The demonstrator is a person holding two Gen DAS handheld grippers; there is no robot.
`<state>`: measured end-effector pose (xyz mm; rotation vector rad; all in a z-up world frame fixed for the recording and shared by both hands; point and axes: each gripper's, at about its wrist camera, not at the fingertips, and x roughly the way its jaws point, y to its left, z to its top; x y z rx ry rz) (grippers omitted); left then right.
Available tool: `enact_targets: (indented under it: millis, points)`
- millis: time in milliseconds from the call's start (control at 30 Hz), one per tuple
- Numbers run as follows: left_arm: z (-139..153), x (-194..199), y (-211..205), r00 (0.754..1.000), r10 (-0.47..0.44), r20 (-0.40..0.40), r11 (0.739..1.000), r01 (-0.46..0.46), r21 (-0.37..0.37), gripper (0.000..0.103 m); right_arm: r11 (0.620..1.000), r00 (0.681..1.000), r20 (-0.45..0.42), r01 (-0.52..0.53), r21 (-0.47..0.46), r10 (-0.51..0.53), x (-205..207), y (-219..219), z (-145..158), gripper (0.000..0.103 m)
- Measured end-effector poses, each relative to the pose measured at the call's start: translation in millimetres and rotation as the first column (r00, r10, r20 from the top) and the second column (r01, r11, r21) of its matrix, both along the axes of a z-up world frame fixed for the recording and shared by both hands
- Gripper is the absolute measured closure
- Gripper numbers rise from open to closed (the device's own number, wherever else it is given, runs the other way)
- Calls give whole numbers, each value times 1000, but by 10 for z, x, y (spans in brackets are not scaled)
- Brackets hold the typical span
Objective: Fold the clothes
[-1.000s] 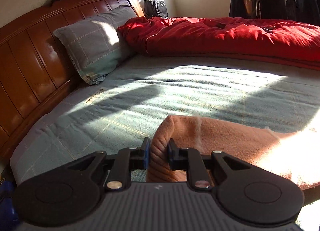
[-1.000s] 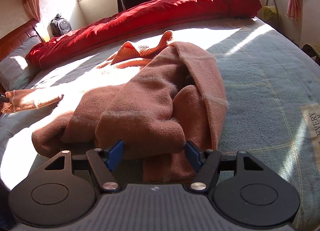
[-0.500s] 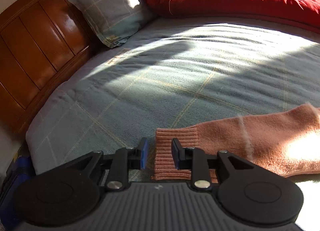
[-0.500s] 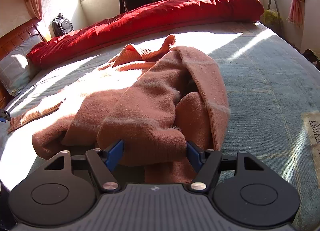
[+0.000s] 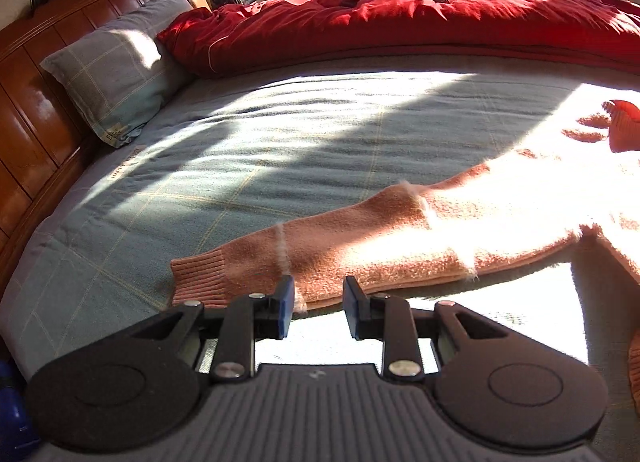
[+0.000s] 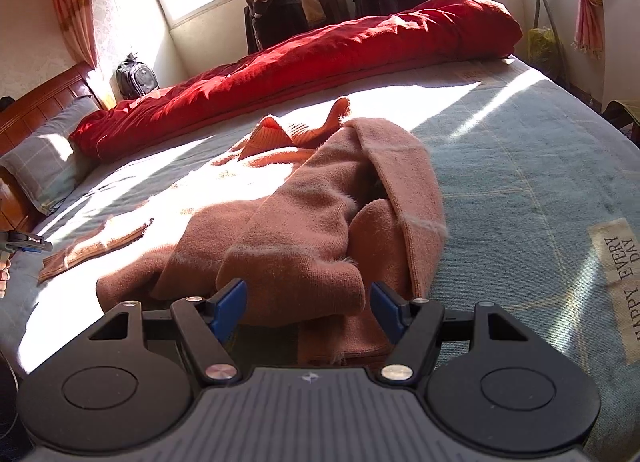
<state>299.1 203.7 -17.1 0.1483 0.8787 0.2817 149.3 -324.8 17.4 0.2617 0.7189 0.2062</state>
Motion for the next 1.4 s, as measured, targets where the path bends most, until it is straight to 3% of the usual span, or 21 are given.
enact_targets:
  millis: [133,267,567,667,867,967,1133,1400]
  points:
    - [52,-89,-713,986,-167,19,985,168,-25,75,1000,1000,22,3,9,-3,-143,-67,45,31]
    - [127,-242,-1326,950,-308,42,949,310,-53,75,1000,999,44,12,20,-13,-272,-164,86,31]
    - [248,-602,-2151,865,-500,43,862,502,-77,75,999,998,45,31,30,-33,-404,-281,63,31]
    - [255,-685,-2341,844,-534,37,841,536,-81,75,999,998,48,27,37,-28,-426,-294,53,31]
    - [242,-757,-2609,830,-555,52,825,558,-92,74,999,999,39,28,42,-29,-436,-305,13,31]
    - [242,-776,-2768,822,-564,76,815,569,-109,66,998,999,27,35,43,-37,-409,-323,-24,31]
    - [245,-818,-2990,802,-586,117,791,598,-129,65,998,999,10,51,44,-51,-339,-365,-107,31]
    - [137,-973,-3195,800,-567,197,787,596,-159,58,996,997,-39,73,48,-71,-57,-483,-385,36]
